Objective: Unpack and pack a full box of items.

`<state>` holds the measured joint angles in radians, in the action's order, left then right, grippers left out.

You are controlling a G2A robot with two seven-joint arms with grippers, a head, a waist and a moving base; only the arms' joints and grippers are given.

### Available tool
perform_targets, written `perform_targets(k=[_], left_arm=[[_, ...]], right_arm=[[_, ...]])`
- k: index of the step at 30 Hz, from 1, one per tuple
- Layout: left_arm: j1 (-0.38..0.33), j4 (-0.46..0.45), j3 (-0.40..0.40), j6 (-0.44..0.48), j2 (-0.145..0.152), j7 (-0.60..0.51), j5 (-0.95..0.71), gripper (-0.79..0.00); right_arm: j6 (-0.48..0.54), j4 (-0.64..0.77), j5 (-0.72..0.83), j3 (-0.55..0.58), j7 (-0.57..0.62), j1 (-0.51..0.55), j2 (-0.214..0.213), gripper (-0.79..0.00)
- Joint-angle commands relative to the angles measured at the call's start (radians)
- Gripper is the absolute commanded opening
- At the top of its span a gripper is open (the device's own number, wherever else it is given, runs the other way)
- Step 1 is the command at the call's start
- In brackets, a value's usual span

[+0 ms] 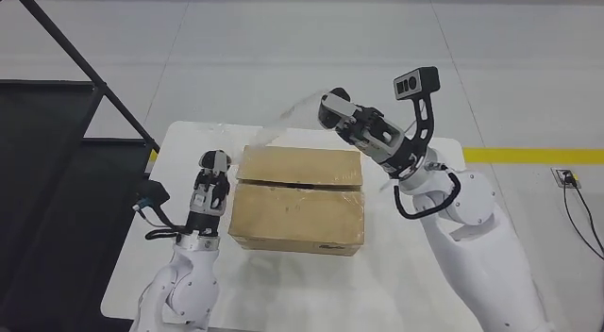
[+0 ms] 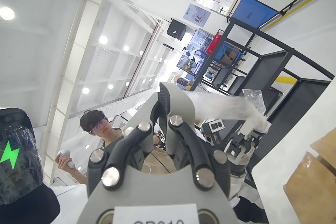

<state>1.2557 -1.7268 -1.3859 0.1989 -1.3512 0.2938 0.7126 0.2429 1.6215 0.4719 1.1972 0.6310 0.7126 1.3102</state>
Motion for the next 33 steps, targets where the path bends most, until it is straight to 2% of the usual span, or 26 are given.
perform_targets(k=[1, 7, 8, 9, 10, 11, 12, 29, 33], left_arm=[[-0.003, 0.002, 0.003, -0.011, -0.002, 0.018, -0.007, -0.785], [-0.01, 0.007, 0.014, -0.025, -0.009, 0.049, -0.02, -0.785], [-0.011, 0.008, 0.016, -0.024, -0.01, 0.049, -0.018, -0.751], [-0.012, 0.009, 0.018, -0.023, -0.011, 0.047, -0.018, -0.659], [-0.012, 0.01, 0.02, -0.023, -0.011, 0.046, -0.017, -0.413], [-0.012, 0.013, 0.021, -0.025, -0.012, 0.045, -0.019, -0.068], [-0.012, 0.015, 0.021, -0.025, -0.012, 0.042, -0.02, 0.0], [0.023, 0.021, -0.028, -0.006, -0.013, 0.035, -0.063, 0.0], [0.045, 0.02, -0.045, 0.026, -0.011, -0.003, -0.104, 0.0]], right_arm=[[0.003, 0.0, 0.002, 0.003, -0.001, 0.002, 0.0, -0.785], [0.009, -0.001, 0.007, 0.008, 0.005, 0.008, 0.0, -0.785], [0.009, -0.001, 0.007, 0.009, 0.005, 0.008, 0.001, -0.785], [0.009, -0.001, 0.007, 0.009, 0.006, 0.008, 0.001, -0.785], [0.009, -0.001, 0.007, 0.009, 0.006, 0.008, 0.001, -0.785], [0.008, 0.0, 0.007, 0.011, 0.007, 0.008, 0.001, -0.785], [0.008, 0.002, 0.008, 0.013, 0.005, 0.008, 0.001, -0.785], [-0.039, 0.044, -0.013, 0.016, -0.01, -0.018, 0.003, -0.785], [-0.049, 0.047, -0.019, 0.012, -0.02, -0.027, 0.005, -0.785]])
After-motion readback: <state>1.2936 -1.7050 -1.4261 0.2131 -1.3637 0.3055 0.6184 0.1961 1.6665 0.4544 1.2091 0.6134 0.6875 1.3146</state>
